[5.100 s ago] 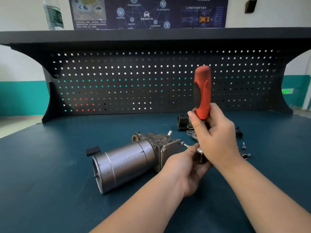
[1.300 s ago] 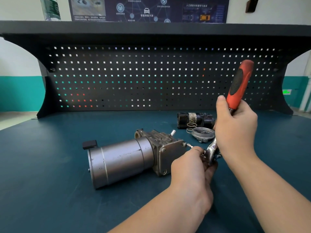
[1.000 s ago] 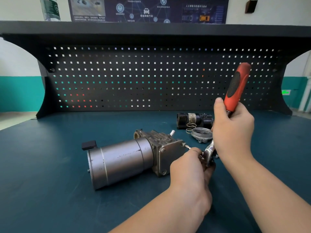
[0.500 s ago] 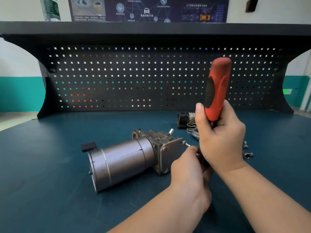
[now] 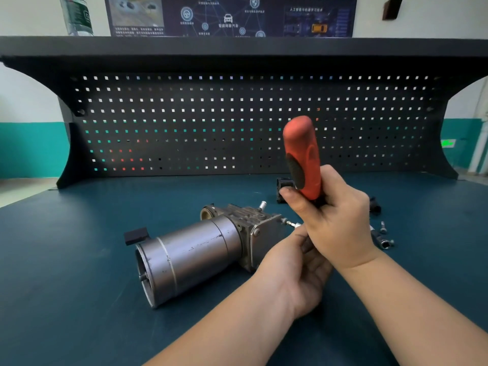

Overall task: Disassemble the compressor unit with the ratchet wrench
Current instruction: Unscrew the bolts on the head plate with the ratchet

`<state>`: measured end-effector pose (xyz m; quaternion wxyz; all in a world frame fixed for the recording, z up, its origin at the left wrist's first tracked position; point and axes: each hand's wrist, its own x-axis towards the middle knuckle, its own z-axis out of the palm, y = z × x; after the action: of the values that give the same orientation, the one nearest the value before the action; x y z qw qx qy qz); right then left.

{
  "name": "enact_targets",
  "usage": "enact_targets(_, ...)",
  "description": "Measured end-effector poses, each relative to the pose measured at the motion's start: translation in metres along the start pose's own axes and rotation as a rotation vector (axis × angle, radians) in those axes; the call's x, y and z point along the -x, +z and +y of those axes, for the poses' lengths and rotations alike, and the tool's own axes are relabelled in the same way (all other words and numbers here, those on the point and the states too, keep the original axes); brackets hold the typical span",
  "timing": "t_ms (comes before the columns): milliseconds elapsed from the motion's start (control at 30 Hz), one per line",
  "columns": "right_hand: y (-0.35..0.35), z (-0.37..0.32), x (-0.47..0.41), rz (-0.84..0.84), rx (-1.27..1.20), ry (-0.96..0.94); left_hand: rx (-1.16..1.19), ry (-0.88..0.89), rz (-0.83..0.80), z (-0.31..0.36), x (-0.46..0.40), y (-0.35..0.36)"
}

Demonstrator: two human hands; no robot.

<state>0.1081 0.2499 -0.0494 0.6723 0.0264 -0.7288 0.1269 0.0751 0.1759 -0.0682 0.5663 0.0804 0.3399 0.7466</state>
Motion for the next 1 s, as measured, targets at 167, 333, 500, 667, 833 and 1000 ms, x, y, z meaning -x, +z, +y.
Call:
enact_targets(167,0.0,0.004,0.0,-0.001,-0.055,0.07,-0.079,0.003,0.004,0.006,-0.008,-0.005)
enact_targets(333,0.001,0.007,-0.003,0.083,-0.102,0.337,-0.042,0.046,0.027,0.004,-0.011,-0.004)
enact_targets(500,-0.005,0.031,-0.012,0.261,-0.099,0.827,-0.046,0.057,0.069,0.003,-0.014,-0.003)
enact_targets(667,-0.006,0.07,0.002,0.138,-0.266,1.547,-0.014,0.056,0.053,0.004,-0.014,-0.003)
enact_targets(833,-0.007,0.056,-0.008,0.132,-0.231,1.19,0.007,0.071,0.062,0.004,-0.015,-0.001)
enact_targets(1000,-0.015,0.019,-0.019,-0.111,-0.182,0.592,0.028,0.085,0.056,0.004,-0.013,-0.001)
